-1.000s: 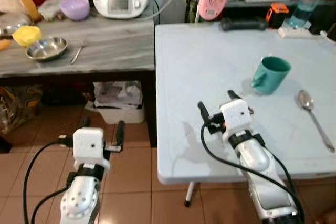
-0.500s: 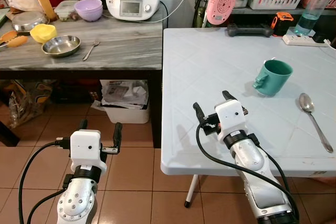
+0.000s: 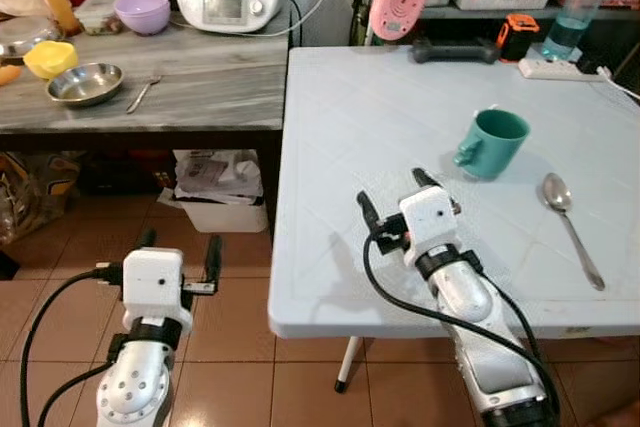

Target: Setting the table

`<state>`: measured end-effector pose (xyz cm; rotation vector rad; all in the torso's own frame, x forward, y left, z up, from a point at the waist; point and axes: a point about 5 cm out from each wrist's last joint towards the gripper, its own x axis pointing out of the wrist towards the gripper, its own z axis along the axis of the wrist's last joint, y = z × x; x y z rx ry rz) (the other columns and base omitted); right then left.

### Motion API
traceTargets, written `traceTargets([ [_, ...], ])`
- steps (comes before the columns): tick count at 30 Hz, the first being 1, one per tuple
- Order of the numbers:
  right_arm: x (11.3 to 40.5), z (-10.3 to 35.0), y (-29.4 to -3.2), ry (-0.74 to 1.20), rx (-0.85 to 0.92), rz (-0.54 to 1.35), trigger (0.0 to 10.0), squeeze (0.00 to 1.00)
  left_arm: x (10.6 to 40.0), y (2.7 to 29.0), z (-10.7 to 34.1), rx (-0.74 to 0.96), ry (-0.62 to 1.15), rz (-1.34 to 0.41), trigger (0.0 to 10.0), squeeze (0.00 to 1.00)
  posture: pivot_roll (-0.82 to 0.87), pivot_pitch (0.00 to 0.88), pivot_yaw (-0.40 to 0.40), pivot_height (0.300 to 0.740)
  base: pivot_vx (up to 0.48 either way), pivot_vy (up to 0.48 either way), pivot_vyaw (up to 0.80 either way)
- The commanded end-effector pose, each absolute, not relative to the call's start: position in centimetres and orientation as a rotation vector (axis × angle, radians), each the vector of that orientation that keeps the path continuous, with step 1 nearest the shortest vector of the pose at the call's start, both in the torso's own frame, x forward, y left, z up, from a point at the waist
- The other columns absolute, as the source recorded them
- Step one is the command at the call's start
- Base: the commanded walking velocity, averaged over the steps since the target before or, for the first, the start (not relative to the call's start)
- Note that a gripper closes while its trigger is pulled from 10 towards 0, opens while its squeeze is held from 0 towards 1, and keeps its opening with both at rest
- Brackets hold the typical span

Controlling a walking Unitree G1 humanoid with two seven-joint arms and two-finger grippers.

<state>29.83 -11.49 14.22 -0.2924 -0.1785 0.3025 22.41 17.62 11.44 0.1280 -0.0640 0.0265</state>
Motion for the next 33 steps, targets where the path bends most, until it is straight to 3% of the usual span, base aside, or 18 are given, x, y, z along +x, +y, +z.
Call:
traceTargets([
  [1,29.93,13.97,-12.14,-0.167,-0.305,0.280,10.0,0.00,22.37,17.19,11.57,0.124,-0.066,0.010,10.0,0.00,-0.06,0.095,0.032,0.740,0.000,-0.296,0.00],
  [16,29.96,14.09,-12.21,-0.173,-0.305,0.268,10.0,0.00,22.26,17.02,11.61,0.123,-0.063,0.006,10.0,0.00,-0.06,0.108,0.035,0.740,0.000,-0.295,0.00],
  [33,30.16,13.96,-12.13,-0.171,-0.309,0.260,10.0,0.00,22.29,16.54,12.11,0.090,-0.088,-0.032,10.0,0.00,-0.05,0.108,0.036,0.740,0.000,0.000,0.00],
])
